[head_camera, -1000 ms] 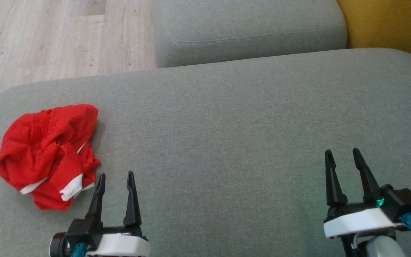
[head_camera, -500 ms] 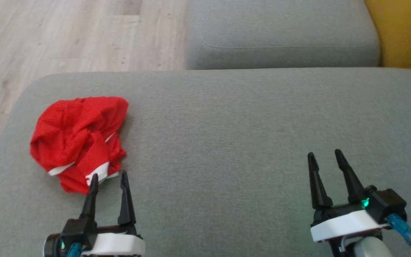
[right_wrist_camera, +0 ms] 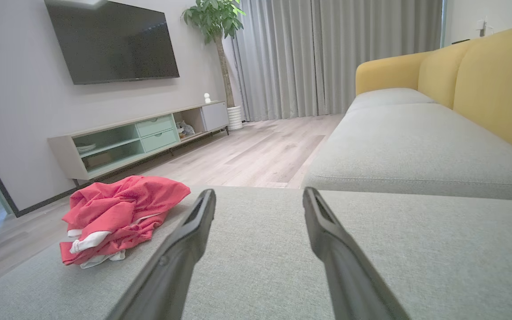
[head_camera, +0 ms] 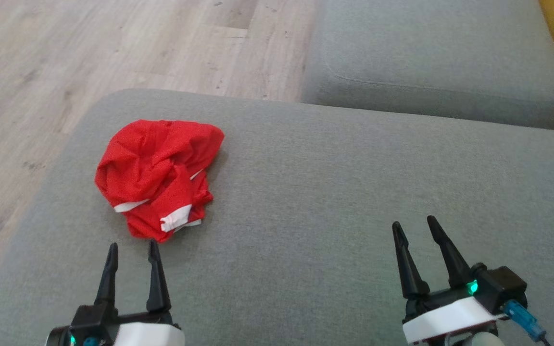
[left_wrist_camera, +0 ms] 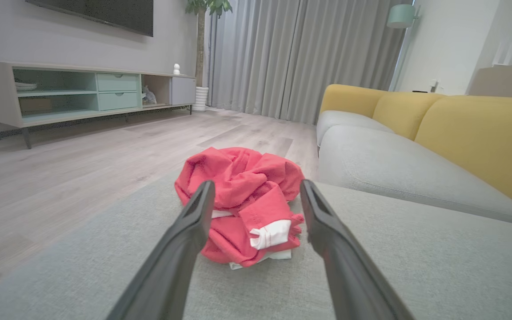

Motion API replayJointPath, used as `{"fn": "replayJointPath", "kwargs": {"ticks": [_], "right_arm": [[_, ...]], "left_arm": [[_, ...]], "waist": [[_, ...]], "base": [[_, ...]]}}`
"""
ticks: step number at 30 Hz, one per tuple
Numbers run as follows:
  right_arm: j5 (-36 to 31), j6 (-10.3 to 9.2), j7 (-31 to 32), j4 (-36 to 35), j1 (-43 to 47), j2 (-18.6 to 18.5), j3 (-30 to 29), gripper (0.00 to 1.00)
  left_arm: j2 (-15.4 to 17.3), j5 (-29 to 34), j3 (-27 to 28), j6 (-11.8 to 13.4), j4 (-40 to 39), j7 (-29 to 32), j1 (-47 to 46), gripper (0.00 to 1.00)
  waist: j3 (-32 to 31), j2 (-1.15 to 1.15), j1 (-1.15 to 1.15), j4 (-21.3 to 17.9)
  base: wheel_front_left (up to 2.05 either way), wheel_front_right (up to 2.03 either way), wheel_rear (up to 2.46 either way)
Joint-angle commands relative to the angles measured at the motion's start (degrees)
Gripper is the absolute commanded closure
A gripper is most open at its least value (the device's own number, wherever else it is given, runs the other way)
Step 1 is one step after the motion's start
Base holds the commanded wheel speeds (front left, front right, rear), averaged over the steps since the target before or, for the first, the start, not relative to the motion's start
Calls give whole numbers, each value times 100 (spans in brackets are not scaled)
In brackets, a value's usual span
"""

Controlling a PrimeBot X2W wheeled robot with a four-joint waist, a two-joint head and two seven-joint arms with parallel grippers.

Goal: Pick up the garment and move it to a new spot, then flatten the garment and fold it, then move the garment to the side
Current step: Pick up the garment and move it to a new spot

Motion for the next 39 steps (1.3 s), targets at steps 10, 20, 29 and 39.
{"fn": "replayJointPath", "kwargs": {"ticks": [10,20,29,39], "right_arm": [[105,-4,-62,-164,-132,-46,329,0],[147,-4,-62,-216,-149,-46,253,0],[15,-4,-62,-276,-318,-46,100,0],[-188,-4,-62,-302,-661,-46,27,0]], "left_arm": [[-13,151,341,-9,-357,-37,-98,0],[87,538,333,-127,-390,-37,-225,0],[950,973,131,-733,507,376,-1674,0],[1575,958,-123,-1195,2182,1813,-3662,0]], "waist": [[-85,0,0,322],[65,0,0,326],[584,0,0,79],[1278,0,0,-254]], "base": [[0,0,0],[0,0,0],[0,0,0],[0,0,0]]}}
